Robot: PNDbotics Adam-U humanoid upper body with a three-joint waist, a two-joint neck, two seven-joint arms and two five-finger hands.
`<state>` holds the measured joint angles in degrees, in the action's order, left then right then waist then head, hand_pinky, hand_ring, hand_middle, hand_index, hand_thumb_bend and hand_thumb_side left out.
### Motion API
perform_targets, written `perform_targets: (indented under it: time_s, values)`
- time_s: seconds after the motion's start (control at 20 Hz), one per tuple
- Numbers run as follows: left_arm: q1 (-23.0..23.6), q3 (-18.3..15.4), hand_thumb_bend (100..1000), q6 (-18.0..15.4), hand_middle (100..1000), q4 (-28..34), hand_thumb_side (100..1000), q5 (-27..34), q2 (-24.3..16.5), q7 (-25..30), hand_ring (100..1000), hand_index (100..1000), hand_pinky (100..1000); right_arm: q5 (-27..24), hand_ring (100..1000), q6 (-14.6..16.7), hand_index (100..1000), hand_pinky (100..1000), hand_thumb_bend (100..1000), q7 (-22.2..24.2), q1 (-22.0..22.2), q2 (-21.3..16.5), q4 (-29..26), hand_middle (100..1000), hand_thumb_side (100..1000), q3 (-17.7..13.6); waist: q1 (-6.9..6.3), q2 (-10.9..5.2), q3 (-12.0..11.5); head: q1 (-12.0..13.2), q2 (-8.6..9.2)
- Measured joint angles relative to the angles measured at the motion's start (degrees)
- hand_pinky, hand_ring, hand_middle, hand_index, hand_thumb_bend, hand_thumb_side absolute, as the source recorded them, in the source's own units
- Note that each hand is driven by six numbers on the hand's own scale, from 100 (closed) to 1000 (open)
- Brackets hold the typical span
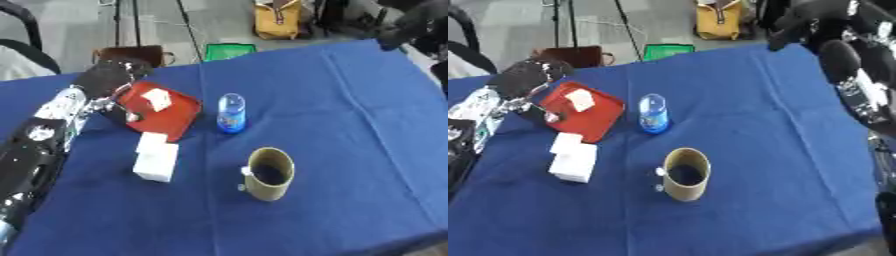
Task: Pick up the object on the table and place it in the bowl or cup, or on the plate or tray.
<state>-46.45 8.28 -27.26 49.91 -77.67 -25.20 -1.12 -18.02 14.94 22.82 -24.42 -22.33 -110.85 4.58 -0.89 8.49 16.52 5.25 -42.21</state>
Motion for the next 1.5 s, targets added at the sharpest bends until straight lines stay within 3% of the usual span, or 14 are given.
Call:
perform_targets:
  time_s: [0.25,0.3,0.5,0.65,0.9,1.15,1.2,1.5]
  values:
    - [0.52,-1.28,828,0.29,909,3.23,572,7.57,-0.19,0.35,898,959,863,-0.01,657,0.01,795,766,234,-0.01,0.0,0.0,0.01,699,528,-0.01,0.0,-0.03,-0.29,0.02,0.03]
    - [0.82,-1.62,749,0.65,900,4.67,535,10.68,-0.53,-0.24,876,940,798,-0.01,657,0.03,795,766,234,-0.03,0.0,0.0,0.01,699,528,-0.03,0.02,-0.03,-0.47,-0.06,0.03]
    - [3.81,-3.98,683,3.65,884,17.03,488,30.65,-4.26,-2.12,841,930,722,-0.01,657,0.2,795,767,234,-0.28,0.01,0.0,0.03,699,528,-0.36,0.0,-0.03,-1.56,-0.82,0.07]
    - [7.29,-6.01,681,7.22,877,28.53,467,46.31,-8.14,0.36,837,928,717,-0.01,657,0.27,795,767,233,-0.52,0.04,-0.02,0.04,699,529,-0.55,-0.14,-0.05,-2.44,-1.27,0.24]
    - [14.17,-10.57,624,13.43,856,43.11,442,63.06,-12.43,2.59,808,910,674,0.08,657,0.28,795,767,232,-0.85,0.23,-0.04,0.04,699,529,-0.97,-0.38,-0.01,-3.26,-2.12,0.56]
    - [22.47,-14.16,550,17.89,868,53.05,502,72.31,-13.33,1.59,809,916,659,0.32,656,0.39,795,767,232,-1.18,0.22,-0.06,0.04,697,529,-1.4,-0.34,0.75,-4.22,-2.78,1.05]
    - [23.54,-14.59,501,18.69,878,54.32,553,73.55,-13.27,1.55,815,920,653,0.34,656,0.41,795,768,232,-1.26,0.22,-0.07,0.04,698,529,-1.43,-0.33,0.8,-4.23,-2.9,1.07]
    - [28.8,-16.22,503,22.49,882,58.84,566,77.84,-12.54,2.81,819,925,657,0.48,657,0.6,795,767,232,-1.6,0.13,-0.5,0.04,698,529,-1.66,-0.01,0.82,-4.97,-3.19,1.21]
